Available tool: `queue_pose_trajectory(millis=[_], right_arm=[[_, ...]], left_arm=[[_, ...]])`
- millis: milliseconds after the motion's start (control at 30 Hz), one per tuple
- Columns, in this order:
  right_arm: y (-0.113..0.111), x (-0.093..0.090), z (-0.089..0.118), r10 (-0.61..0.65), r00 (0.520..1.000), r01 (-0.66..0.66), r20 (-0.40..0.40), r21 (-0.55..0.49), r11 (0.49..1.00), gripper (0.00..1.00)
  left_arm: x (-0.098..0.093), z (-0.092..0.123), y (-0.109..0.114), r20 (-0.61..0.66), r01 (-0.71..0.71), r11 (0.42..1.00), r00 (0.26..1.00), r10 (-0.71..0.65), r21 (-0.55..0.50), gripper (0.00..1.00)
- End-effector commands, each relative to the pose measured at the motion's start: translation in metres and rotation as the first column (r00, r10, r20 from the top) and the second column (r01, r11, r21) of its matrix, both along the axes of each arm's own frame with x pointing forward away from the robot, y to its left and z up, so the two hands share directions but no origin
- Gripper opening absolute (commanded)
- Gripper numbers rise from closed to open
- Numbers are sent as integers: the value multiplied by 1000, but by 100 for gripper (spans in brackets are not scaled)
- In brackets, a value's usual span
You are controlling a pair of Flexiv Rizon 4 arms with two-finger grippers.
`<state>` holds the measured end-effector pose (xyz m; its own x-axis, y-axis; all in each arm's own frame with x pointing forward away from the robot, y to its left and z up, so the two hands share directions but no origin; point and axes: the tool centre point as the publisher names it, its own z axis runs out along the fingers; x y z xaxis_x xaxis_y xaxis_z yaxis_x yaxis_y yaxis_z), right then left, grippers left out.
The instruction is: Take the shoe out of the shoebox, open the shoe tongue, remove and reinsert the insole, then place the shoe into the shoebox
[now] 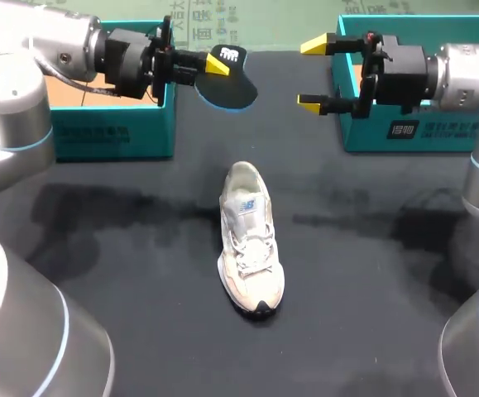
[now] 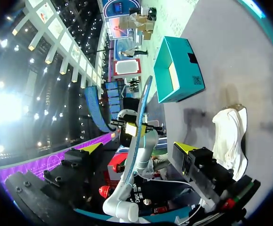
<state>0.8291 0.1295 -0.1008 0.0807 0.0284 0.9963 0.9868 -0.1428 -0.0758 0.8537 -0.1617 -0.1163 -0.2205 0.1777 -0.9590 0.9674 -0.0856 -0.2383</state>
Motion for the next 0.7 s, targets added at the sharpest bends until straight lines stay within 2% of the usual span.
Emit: queue_pose_trajectory(millis=[33, 133, 333, 533, 700], right_arm=[[2, 0, 0, -1, 1000, 1, 0, -2, 1000, 100], [2, 0, 0, -1, 1000, 1, 0, -2, 1000, 100], [2, 0, 0, -1, 1000, 1, 0, -2, 1000, 100], [2, 0, 0, -1, 1000, 1, 0, -2, 1000, 100], [13, -4, -1, 61, 997, -60, 44, -29, 998, 100]], left_arm=[[6, -3, -1, 231, 38, 998, 973, -27, -44, 0], [5, 0, 2, 263, -17, 998, 964, 33, -66, 0], [5, 0, 2, 263, -17, 998, 964, 33, -66, 0], [5, -4, -12, 263, 12, 998, 965, 3, -57, 0], [7, 0, -12, 265, -4, 997, 964, 24, -77, 0]])
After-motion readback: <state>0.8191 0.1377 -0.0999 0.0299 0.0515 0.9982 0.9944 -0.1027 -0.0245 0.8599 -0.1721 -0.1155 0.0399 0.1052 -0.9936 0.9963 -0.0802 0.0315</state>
